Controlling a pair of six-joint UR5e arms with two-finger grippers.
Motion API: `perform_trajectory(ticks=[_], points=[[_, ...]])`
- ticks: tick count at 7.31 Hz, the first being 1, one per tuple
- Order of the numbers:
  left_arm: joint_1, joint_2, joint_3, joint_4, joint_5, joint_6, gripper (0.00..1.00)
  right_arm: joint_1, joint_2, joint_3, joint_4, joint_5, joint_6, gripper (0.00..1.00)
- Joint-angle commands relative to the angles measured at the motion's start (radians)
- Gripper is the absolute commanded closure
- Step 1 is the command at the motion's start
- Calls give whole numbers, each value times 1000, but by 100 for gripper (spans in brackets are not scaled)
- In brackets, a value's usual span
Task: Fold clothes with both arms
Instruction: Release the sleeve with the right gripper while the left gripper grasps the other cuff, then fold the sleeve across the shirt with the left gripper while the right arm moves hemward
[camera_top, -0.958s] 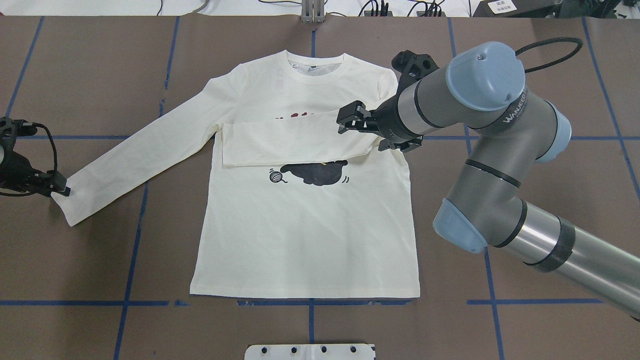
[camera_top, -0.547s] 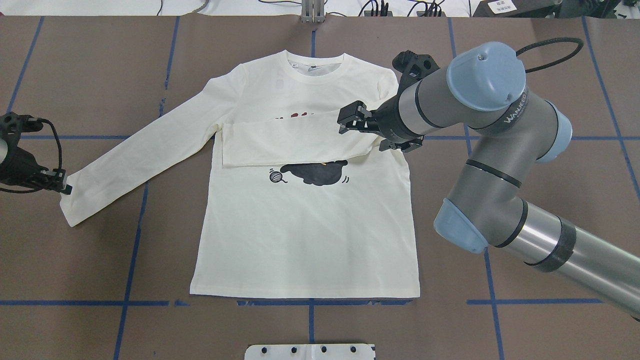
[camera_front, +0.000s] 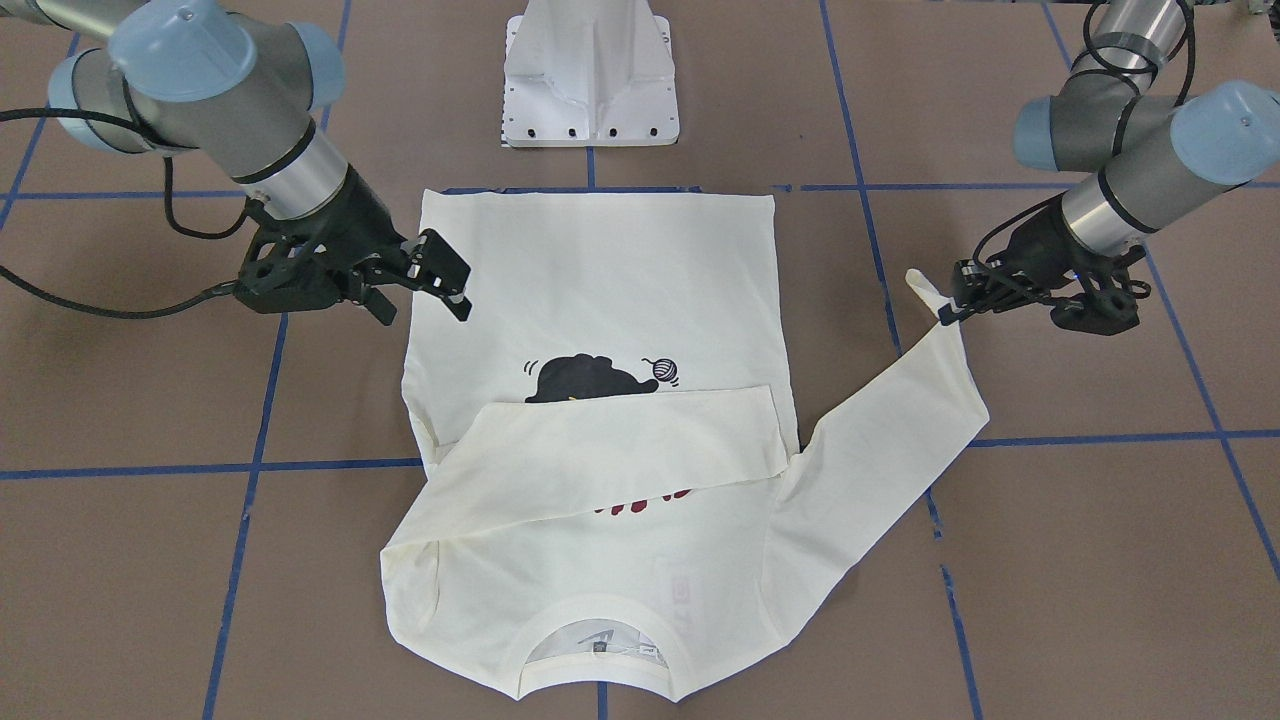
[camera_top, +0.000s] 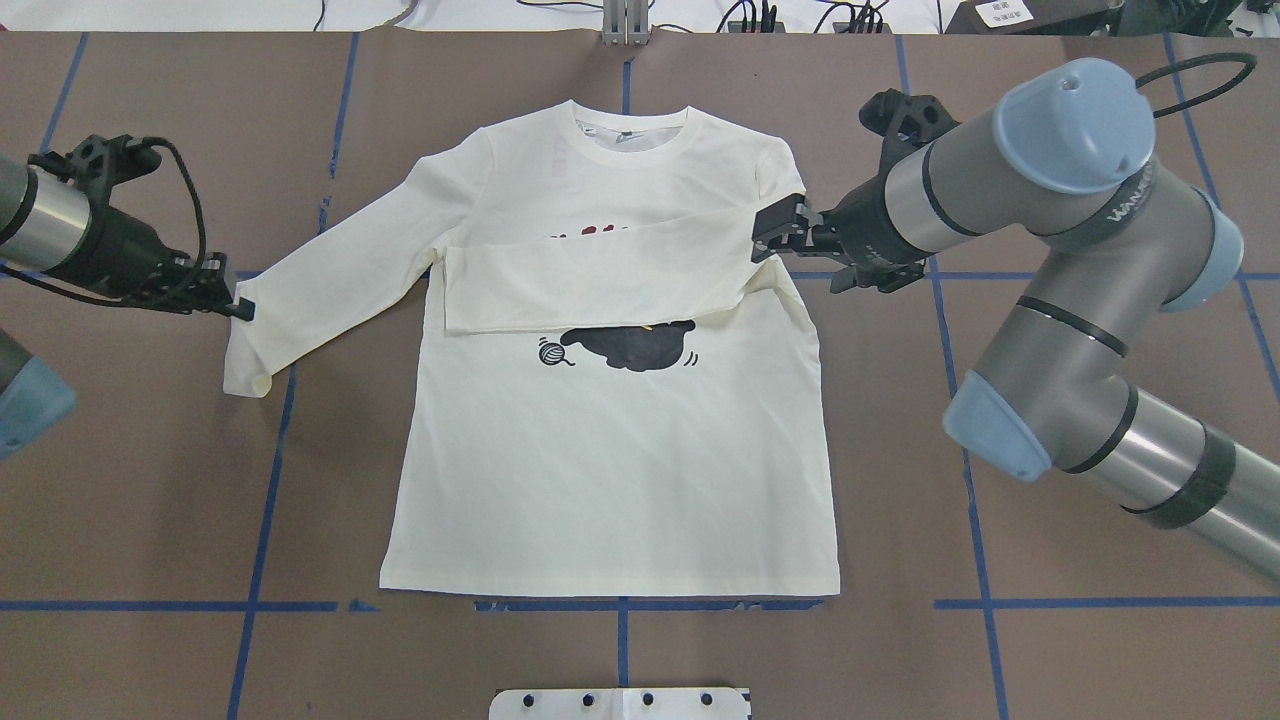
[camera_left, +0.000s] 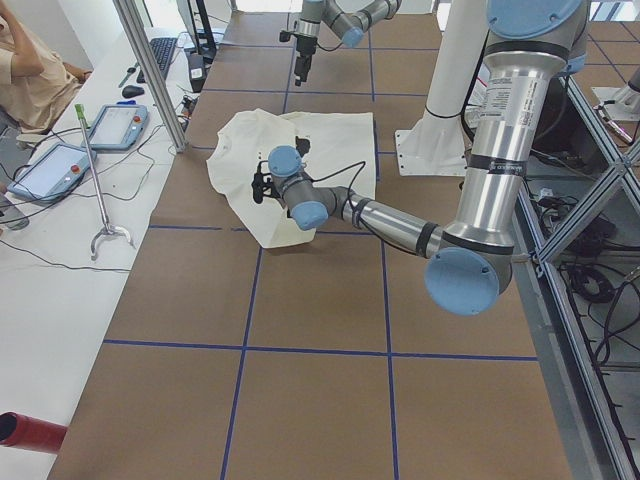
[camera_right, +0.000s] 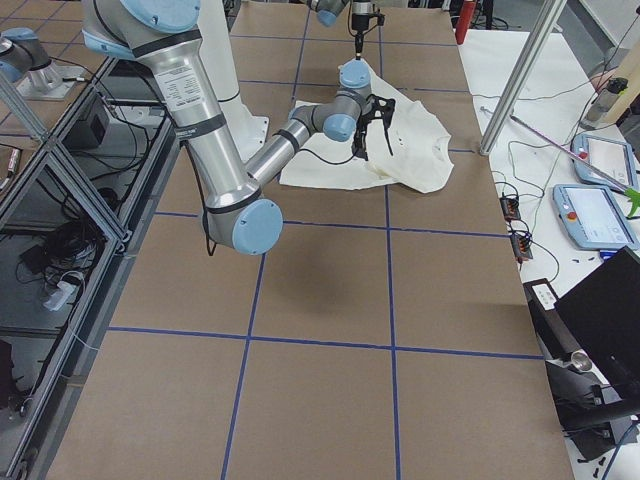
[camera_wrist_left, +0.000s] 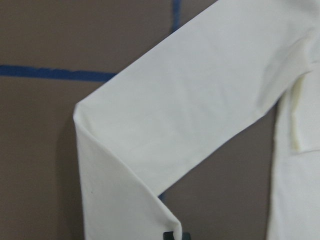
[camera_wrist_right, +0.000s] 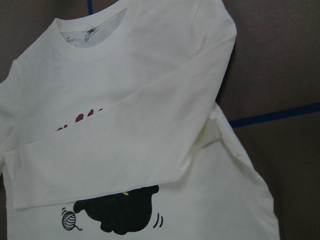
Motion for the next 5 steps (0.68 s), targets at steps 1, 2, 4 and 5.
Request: perform_trajectory(ticks=[1, 2, 4, 5], points=[[66, -248, 18, 48, 55, -247, 100, 136, -123, 3, 3, 117, -221, 0], [113, -418, 91, 131, 171, -306, 100, 179, -158, 5, 3, 145, -284, 0], [252, -734, 381, 123, 337, -418, 100, 228, -228, 11, 6, 190, -404, 0], [338, -843, 513, 80, 441, -426, 100, 238, -243, 11, 29, 196, -411, 0]])
